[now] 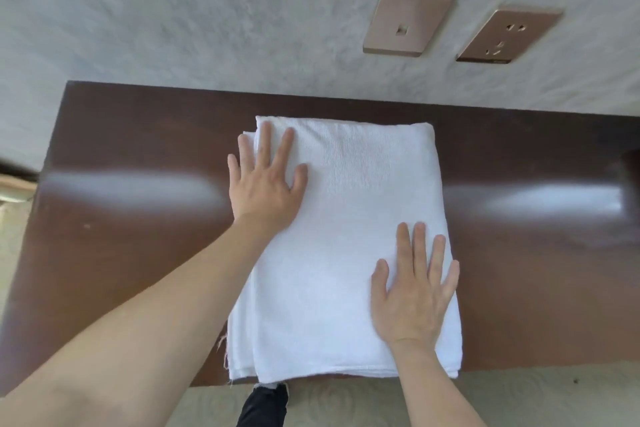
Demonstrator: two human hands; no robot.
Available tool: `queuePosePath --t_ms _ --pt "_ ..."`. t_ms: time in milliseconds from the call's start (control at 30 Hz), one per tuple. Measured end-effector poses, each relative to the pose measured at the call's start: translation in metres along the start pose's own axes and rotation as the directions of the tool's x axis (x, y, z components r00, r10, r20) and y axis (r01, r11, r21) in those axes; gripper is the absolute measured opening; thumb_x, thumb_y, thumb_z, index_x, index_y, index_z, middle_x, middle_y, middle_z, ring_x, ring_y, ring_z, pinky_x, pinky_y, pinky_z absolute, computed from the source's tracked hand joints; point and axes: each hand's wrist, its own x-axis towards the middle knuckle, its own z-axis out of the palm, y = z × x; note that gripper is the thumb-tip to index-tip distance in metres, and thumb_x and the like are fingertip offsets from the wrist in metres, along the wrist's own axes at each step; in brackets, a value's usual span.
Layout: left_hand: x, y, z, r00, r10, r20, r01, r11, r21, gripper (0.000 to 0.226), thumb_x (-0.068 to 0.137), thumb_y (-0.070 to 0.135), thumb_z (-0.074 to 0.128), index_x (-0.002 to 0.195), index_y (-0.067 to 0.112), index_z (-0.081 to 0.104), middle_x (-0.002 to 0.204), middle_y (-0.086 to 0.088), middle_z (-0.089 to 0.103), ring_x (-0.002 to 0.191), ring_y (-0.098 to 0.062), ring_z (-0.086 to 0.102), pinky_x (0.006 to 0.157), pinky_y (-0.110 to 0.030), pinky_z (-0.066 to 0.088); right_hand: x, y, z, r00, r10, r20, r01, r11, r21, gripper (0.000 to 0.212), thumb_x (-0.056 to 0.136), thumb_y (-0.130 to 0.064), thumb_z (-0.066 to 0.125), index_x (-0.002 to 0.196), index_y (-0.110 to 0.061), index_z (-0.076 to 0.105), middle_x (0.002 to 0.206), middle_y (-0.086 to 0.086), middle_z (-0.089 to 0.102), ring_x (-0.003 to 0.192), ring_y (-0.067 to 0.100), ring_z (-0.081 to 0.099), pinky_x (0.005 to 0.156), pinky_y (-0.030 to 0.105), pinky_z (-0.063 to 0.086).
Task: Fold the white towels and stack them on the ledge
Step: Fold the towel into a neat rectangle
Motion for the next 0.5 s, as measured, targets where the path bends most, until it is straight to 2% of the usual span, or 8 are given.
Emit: queuePosePath --t_ms 133,267,400,500 --pt "0.058 -0.007 -0.012 0.999 -0.046 0.016 0.047 0.999 -0.027 0.066 0.096 0.067 0.007 0.157 0.042 0.01 0.168 -0.001 0.0 0.154 -0.03 -0.006 0.124 -0.049 -0.001 0.003 0.0 0.003 1.0 -0.002 -0.019 0.002 1.0 -0.007 0.065 0.097 -0.043 0.03 0.158 -0.02 0.027 0.167 0.002 0.016 0.155 0.028 0.007 0.12 0.06 0.014" --pt "0.07 -0.007 -0.008 0.998 -0.05 -0.031 0.049 0.998 -0.031 0.066 0.098 0.065 0.006 0.157 0.038 0.017 0.168 -0.005 0.007 0.154 -0.031 -0.003 0.124 -0.049 -0.002 0.006 0.001 0.006 0.999 -0.016 -0.038 0.015 1.0 -0.013 0.067 0.096 -0.041 0.031 0.158 -0.019 0.025 0.167 0.003 0.014 0.154 0.03 0.008 0.119 0.062 0.015" --pt "0.062 -0.006 -0.011 0.998 -0.023 -0.055 0.021 1.0 -0.022 0.064 0.1 0.06 0.009 0.158 0.034 0.015 0.168 -0.01 0.004 0.154 -0.031 -0.002 0.124 -0.049 0.001 0.006 -0.003 0.003 0.999 -0.025 -0.023 0.024 0.999 -0.035 0.067 0.096 -0.041 0.031 0.158 -0.017 0.025 0.167 0.004 0.015 0.154 0.031 0.008 0.118 0.062 0.016" --pt "0.043 -0.003 -0.013 0.993 0.067 -0.094 -0.06 0.995 0.073 0.064 0.102 0.057 0.012 0.16 0.029 0.008 0.167 -0.011 -0.003 0.154 -0.031 -0.006 0.124 -0.048 0.0 0.006 -0.005 0.001 1.0 -0.015 0.007 0.015 0.999 -0.048 0.067 0.097 -0.042 0.029 0.159 -0.018 0.023 0.167 0.004 0.013 0.154 0.03 0.006 0.119 0.062 0.015"
